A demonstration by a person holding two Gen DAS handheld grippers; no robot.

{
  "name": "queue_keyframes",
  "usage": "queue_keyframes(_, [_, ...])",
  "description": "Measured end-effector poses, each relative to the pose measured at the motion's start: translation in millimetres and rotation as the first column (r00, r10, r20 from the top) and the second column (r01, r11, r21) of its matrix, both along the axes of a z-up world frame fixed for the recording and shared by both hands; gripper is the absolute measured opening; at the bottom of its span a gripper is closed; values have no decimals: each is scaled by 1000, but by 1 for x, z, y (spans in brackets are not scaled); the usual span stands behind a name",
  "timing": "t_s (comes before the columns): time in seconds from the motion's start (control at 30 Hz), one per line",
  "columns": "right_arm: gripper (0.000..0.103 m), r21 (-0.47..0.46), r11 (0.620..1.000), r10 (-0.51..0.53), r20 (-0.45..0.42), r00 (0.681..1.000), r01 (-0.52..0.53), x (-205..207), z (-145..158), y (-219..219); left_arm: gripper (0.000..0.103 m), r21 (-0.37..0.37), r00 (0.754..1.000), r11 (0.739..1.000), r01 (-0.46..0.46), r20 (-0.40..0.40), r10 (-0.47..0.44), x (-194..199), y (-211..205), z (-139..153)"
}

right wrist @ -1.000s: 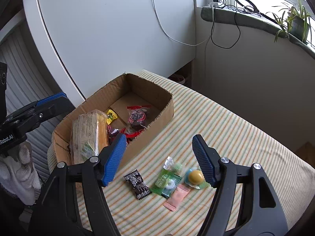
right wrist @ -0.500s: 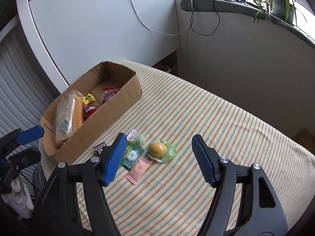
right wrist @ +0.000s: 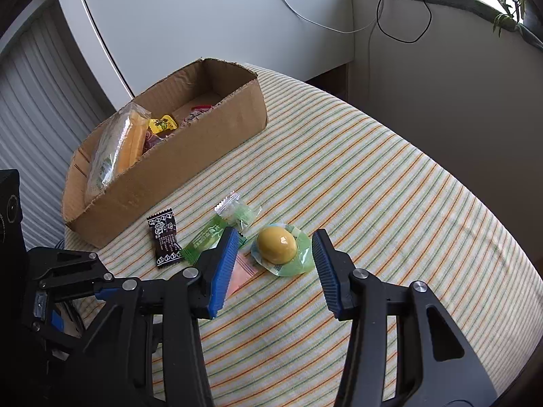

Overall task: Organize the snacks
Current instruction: 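Move both tools back toward the remaining snacks on the table, then grasp the pink candy with the left tool while the right grasps the yellow ball candy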

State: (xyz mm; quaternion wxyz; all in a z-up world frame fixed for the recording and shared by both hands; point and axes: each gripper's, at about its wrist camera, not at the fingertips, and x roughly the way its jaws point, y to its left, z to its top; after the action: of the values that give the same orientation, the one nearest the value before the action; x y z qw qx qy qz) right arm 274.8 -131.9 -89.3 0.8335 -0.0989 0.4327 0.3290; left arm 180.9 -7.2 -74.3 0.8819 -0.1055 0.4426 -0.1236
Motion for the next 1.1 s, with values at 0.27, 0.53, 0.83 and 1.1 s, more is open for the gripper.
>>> queue_keyframes(0.27, [48,26,999,33,-19,999,-33,13,-15,2,28,38,999,999,-11,-38,12,19,-11,-16])
queue_keyframes(0.53, [48,34,999,40,-26,999,-39,17,-21,-2,28,80,999,997,-24,-25,26,29,-24,-15])
queue_keyframes(0.83, [44,17,998,61,-21,998,-61,18,-22,4,28,103,1000,994,-22,-14,24,34,-42,-13])
queue_keyframes(1.1, [44,4,998,70,-11,997,-70,14,-22,5,18,133,1000,991,-31,1,31,31,-44,-16])
